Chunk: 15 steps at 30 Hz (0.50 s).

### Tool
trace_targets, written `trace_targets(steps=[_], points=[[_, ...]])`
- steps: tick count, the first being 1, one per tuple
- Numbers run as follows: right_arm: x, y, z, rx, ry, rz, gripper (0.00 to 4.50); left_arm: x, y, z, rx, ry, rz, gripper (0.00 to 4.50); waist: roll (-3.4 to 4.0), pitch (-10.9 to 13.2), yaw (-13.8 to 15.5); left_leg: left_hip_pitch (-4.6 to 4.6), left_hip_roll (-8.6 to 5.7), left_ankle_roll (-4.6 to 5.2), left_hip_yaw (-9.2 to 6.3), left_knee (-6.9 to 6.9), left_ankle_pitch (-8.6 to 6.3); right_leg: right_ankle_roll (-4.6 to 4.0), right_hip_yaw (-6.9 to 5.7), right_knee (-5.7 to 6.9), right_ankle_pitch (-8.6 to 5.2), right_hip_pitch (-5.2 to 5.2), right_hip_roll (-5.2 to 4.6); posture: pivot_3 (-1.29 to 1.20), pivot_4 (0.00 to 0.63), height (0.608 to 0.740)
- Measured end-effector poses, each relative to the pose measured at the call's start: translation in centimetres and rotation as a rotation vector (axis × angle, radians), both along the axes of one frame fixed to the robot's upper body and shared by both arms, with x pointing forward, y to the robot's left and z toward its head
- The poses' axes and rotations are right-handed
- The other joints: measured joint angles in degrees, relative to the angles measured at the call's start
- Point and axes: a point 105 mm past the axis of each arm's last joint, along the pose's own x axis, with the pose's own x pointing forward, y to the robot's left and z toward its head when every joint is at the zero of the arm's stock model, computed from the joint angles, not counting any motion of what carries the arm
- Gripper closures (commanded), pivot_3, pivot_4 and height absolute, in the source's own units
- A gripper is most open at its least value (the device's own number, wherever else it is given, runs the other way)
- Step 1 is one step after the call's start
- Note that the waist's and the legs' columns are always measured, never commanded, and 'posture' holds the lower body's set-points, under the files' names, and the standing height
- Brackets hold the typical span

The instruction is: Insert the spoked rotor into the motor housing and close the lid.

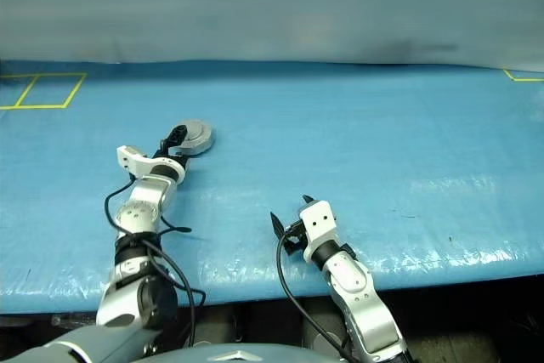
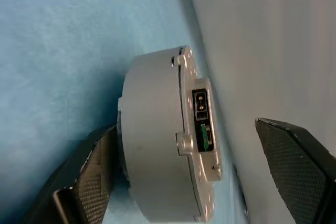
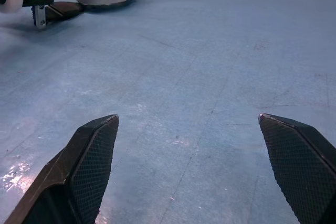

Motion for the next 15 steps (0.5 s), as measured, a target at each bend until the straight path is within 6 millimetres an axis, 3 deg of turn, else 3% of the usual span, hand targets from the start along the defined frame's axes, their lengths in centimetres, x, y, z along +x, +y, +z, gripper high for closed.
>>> trace_targets(steps=[5, 10, 15], points=[[0.2, 0.1, 0.1, 0.018, 0.031, 0.006, 0.0, -4.6, -0.2, -0.7, 0.081, 0.036, -0.063, 0.03, 0.09, -0.2, 0.1, 0.3, 0.01, -0.08, 0.02, 0.02, -0.07, -0.07, 0.0, -0.01, -0.06, 0.25, -0.03, 0.0, 0.15, 0.74], [1.2, -0.4, 1.0, 0.058, 0.015, -0.035, 0.0, -9.0, -1.0, -1.0, 0.358, 0.025, -0.22, 0.03, 0.14, -0.2, 0.3, 0.2, 0.0, -0.29, 0.04, -0.05, -0.19, -0.11, 0.01, -0.05, -0.09, 0.03, -0.06, 0.0, 0.15, 0.74], [1.6, -1.0, 1.5, 0.061, -0.013, -0.059, 0.0, -11.5, -1.8, -1.5, 0.666, 0.008, -0.333, 0.03, 0.17, -0.2, 0.9, -0.01, 0.01, -0.28, 0.08, -0.15, -0.19, -0.17, 0.02, -0.07, -0.12, -0.18, -0.08, 0.0, 0.15, 0.74]])
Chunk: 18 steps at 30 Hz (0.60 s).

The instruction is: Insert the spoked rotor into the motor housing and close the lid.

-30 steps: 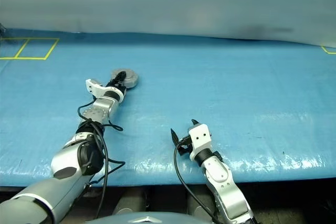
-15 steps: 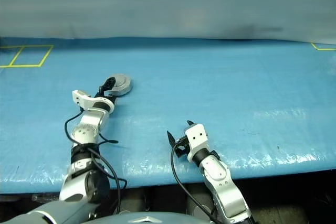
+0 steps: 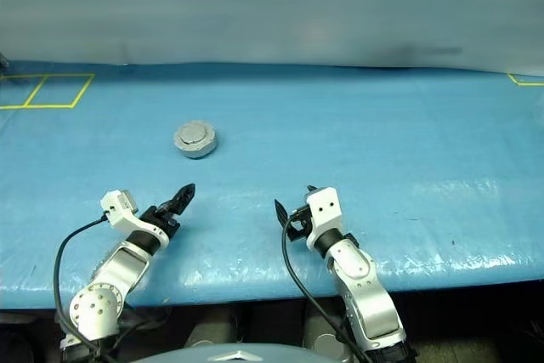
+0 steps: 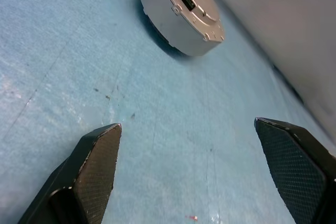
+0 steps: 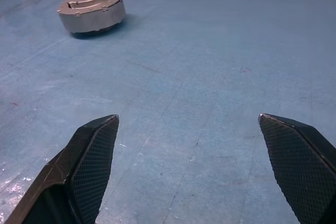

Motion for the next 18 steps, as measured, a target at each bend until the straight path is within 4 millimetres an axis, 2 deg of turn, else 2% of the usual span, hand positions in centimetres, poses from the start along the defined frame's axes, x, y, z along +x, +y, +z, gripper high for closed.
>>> trace_targets(steps=[5, 9, 12, 18], points=[[0.2, -0.3, -0.4, 0.014, 0.014, -0.021, 0.0, -0.8, -0.4, 0.3, 0.303, -0.13, -0.038, 0.03, 0.01, 0.0, 0.5, -0.58, 0.02, 0.1, 0.0, 0.01, 0.08, -0.03, -0.03, 0.02, 0.0, -0.55, 0.0, 0.0, 0.15, 0.74], [0.3, -0.1, -0.2, 0.005, -0.003, -0.001, 0.0, -0.4, -0.7, 1.6, 0.451, -0.252, -0.038, 0.03, 0.01, 0.0, 1.0, -0.71, 0.0, 0.24, 0.01, 0.0, 0.16, -0.03, -0.05, 0.02, 0.01, -0.66, 0.0, 0.0, 0.15, 0.74], [0.2, -0.1, -0.4, -0.034, -0.024, 0.042, 0.0, -0.4, -1.2, 1.7, 0.565, -0.309, -0.105, 0.03, 0.01, 0.0, 1.0, -0.71, 0.01, 0.24, 0.01, -0.02, 0.16, -0.04, -0.08, 0.01, 0.0, -0.67, 0.01, 0.0, 0.15, 0.74], [0.2, -0.1, -0.4, -0.037, -0.036, 0.059, 0.0, -0.7, -1.5, 1.1, 0.644, -0.326, -0.174, 0.03, 0.02, 0.0, 0.9, -0.7, 0.02, 0.25, -0.02, 0.01, 0.16, -0.03, -0.11, 0.03, 0.0, -0.65, 0.01, 0.0, 0.15, 0.74]])
